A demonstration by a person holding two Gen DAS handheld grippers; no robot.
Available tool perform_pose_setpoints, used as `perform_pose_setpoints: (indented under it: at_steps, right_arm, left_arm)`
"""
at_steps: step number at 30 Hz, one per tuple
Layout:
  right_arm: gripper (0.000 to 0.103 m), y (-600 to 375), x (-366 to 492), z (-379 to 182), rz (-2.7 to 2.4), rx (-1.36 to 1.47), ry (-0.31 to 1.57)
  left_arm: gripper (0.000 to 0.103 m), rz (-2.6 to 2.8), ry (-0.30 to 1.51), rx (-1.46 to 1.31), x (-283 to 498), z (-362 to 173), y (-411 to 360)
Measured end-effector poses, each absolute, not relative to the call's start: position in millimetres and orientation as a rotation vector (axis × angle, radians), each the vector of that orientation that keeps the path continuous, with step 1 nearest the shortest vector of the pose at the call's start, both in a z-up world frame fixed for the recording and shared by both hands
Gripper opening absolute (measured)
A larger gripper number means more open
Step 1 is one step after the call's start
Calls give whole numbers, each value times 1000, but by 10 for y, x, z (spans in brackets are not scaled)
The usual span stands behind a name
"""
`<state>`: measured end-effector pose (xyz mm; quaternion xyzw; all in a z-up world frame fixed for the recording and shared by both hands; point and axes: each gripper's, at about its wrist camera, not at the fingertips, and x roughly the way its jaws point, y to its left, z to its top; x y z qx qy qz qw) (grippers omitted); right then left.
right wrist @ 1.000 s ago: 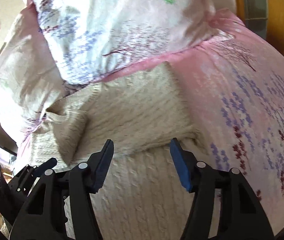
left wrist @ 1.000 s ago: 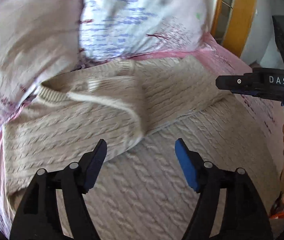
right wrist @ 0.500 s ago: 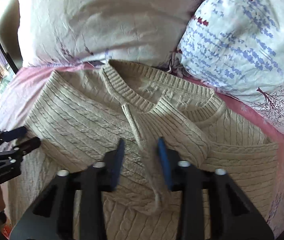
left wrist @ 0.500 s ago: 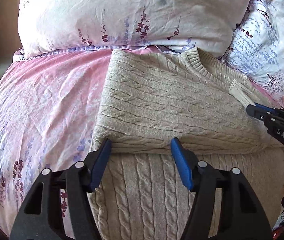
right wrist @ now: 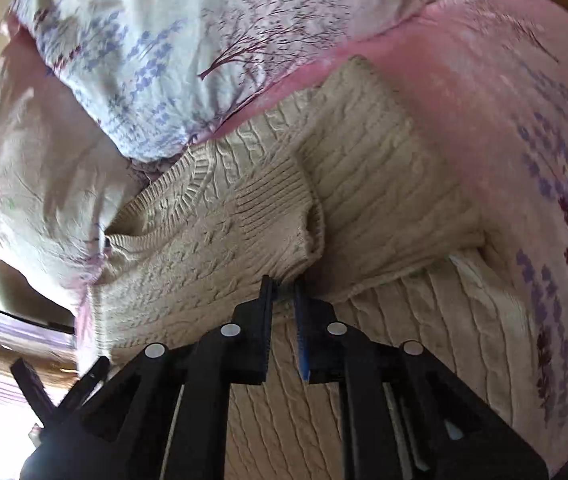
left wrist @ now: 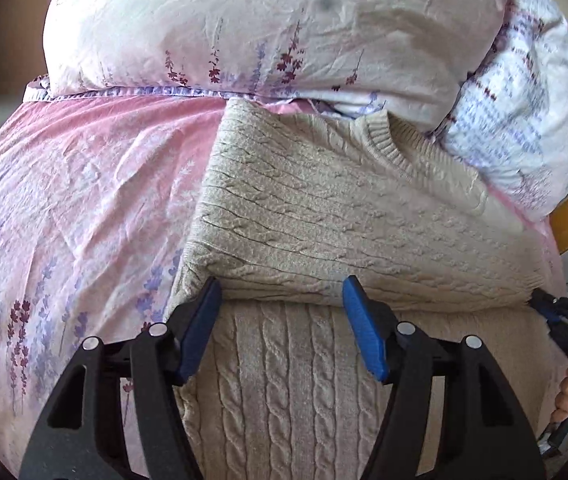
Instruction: Fold small clothes
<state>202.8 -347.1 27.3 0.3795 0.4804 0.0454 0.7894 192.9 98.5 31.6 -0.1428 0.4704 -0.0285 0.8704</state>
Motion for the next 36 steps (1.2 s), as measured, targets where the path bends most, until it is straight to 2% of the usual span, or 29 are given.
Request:
perform_pose_setpoints:
  at_steps: [1,2,4,8,9,13,15,16,17,18,19,20,21,23,26,31,34,36]
  right_arm:
    - [39,-3536,2028,299,93,837,1013]
    - [48,-3598,2037,351,85,850,994]
    - [48,-3684,2051,422,77,868,963]
    - [47,-3672,2301,404,94,790,1002]
    - [46,-3610,2371,374,104,757,1022]
    - [32,-3411,2480,294,127,643,1075]
    - [29,-3356,2472,286,128,609,1081]
    - [24,-3350,2461,281,134,603,1082]
    - [14,-3341,2452,274,143,596,1082]
    - [9,-3311,2460,275,153,584,1083]
    - [8,-3276,2469,293,160,564,1076]
    - [7,-3243,2466,344,162,536,1053]
    - [7,-3211,2463,432,171,509,1018]
    - [7,-3166,2446,663,184,483,910]
    - [7,-3189,2386,927,175,472,772]
    - [6,-3228,2521,332,17,384,1003]
    - [7,-3219,2453,272,5,368,1007]
    - [7,-3232,2421,341,-7,367,986]
  left_arm:
    - [63,-63,950,-341,1888,368,1060]
    - [63,-56,918,-378,1862,417,1143]
    - [63,-21,879,-441,1879,474,1327]
    - [61,14,949,-518,2133,347,1558]
    - [60,13,967,-535,2193,304,1592]
    - [54,-5,1014,-565,2360,165,1609]
    - [50,-10,1034,-544,2421,112,1566]
    - [49,-9,1028,-526,2436,117,1545]
    - [44,-23,1035,-522,2464,110,1525]
    - [37,-24,1039,-520,2484,104,1512]
    - [33,-20,1042,-516,2502,100,1502]
    - [21,-21,1045,-516,2515,88,1496]
    - [14,-12,1041,-513,2519,84,1496]
    - [9,-12,1027,-532,2518,82,1523]
    - [8,-8,1003,-541,2465,93,1555]
    - [8,10,980,-564,2386,52,1613]
    - [10,6,981,-574,2387,48,1637]
    - [18,1,988,-577,2387,52,1653]
